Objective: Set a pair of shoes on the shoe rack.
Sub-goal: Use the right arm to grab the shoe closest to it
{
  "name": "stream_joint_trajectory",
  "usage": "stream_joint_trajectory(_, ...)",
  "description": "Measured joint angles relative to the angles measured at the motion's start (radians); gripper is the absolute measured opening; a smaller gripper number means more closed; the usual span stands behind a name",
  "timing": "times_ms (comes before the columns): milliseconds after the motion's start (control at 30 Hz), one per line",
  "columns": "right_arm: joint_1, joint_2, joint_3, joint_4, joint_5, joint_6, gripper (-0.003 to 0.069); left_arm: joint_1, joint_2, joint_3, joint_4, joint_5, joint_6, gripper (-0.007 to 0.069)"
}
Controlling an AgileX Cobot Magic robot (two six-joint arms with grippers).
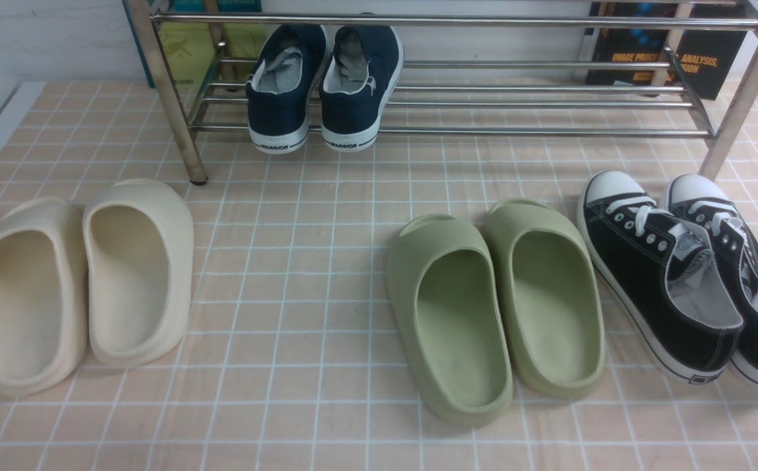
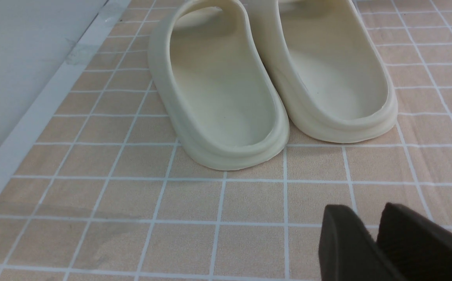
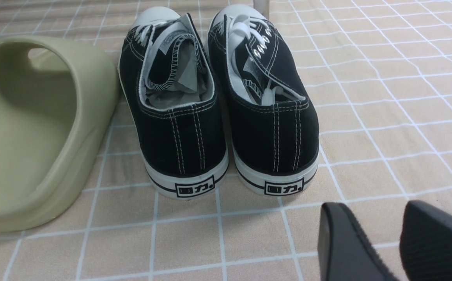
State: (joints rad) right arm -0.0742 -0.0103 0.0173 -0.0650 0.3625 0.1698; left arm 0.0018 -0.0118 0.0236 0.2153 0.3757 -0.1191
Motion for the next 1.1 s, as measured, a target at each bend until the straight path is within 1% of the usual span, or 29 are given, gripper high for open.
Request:
stream_joint_trajectory(433, 0.000, 0.000, 0.000, 0.001, 0.000, 0.000, 0.0237, 0.000, 0.000, 0.000, 0.003, 0.000, 0.000, 0.0181)
stream_joint_trajectory(533, 0.000, 0.000, 0.000, 0.021, -0.001, 0.012, 0.0237, 0.000, 0.000, 0.000, 0.003, 0.000, 0.000, 0.0182)
stream_joint_trajectory(600, 0.000, 0.000, 0.000, 0.078, -0.007, 0.054, 0.0237, 0.000, 0.000, 0.000, 0.003, 0.000, 0.000, 0.0185)
stream_joint_trajectory(633, 0.000, 0.000, 0.000, 0.125, -0.012, 0.086, 0.0237, 0.000, 0.000, 0.000, 0.003, 0.000, 0.000, 0.0185)
stream_joint_trajectory(667, 0.000, 0.000, 0.000, 0.136, -0.013, 0.086, 0.0237, 0.000, 0.000, 0.000, 0.003, 0.000, 0.000, 0.0186)
stream_joint_trajectory(700, 0.000, 0.000, 0.002, 0.243, -0.021, 0.167, 0.0237, 0.000, 0.000, 0.000, 0.003, 0.000, 0.000, 0.0189)
stream_joint_trajectory(733, 0.000, 0.000, 0.002, 0.273, -0.022, 0.177, 0.0237, 0.000, 0.000, 0.000, 0.003, 0.000, 0.000, 0.0189)
stream_joint_trajectory(767, 0.000, 0.000, 0.004, 0.383, -0.028, 0.250, 0.0237, 0.000, 0.000, 0.000, 0.003, 0.000, 0.000, 0.0191)
stream_joint_trajectory(800, 0.000, 0.000, 0.007, 0.461, -0.035, 0.306, 0.0237, 0.000, 0.000, 0.000, 0.003, 0.000, 0.000, 0.0193)
stream_joint_trajectory(833, 0.000, 0.000, 0.006, 0.472, -0.035, 0.312, 0.0237, 0.000, 0.000, 0.000, 0.003, 0.000, 0.000, 0.0193)
stream_joint_trajectory(867, 0.000, 0.000, 0.006, 0.526, -0.051, 0.336, 0.0237, 0.000, 0.000, 0.000, 0.003, 0.000, 0.000, 0.0195)
stream_joint_trajectory(933, 0.000, 0.000, 0.006, 0.560, -0.090, 0.353, 0.0237, 0.000, 0.000, 0.000, 0.003, 0.000, 0.000, 0.0197)
stream_joint_trajectory(1100, 0.000, 0.000, 0.006, 0.548, -0.145, 0.364, 0.0237, 0.000, 0.000, 0.000, 0.004, 0.000, 0.000, 0.0200)
